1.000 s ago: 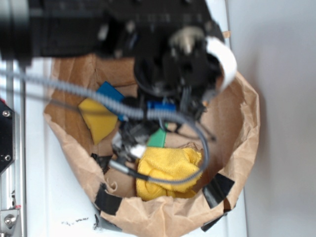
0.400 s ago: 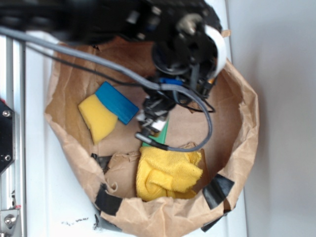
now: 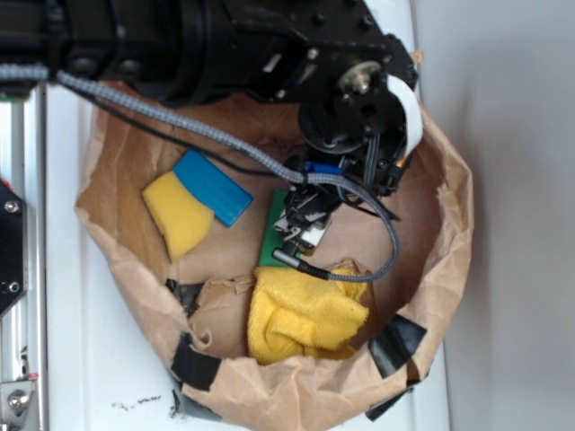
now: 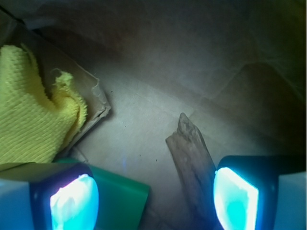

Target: Grab the wood chip.

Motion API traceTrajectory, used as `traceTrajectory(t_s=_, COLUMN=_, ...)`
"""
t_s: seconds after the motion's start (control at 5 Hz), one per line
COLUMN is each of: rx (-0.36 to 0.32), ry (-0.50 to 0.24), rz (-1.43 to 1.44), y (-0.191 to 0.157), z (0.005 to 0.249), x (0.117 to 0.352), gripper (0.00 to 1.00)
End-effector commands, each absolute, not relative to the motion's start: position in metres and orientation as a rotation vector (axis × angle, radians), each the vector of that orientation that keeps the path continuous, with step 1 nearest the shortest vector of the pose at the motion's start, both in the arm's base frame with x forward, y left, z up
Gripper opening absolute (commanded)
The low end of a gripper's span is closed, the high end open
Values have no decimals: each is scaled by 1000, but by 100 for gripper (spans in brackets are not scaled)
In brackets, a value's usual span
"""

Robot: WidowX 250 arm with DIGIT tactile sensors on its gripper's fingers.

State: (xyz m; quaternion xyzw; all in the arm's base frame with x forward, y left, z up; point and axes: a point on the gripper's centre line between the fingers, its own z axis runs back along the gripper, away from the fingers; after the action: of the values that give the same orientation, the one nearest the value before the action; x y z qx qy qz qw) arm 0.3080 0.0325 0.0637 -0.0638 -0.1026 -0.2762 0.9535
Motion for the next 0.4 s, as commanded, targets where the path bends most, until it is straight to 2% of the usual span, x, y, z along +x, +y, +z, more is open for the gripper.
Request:
traceTrajectory(t_s=0.0, rx=-102, ry=-241, rz=-572, y=32, z=63, x=331, gripper=100)
traceTrajectory(t_s=0.2, rx=-82, ry=-218, rz=-577, y=33, z=48, x=331, gripper=100)
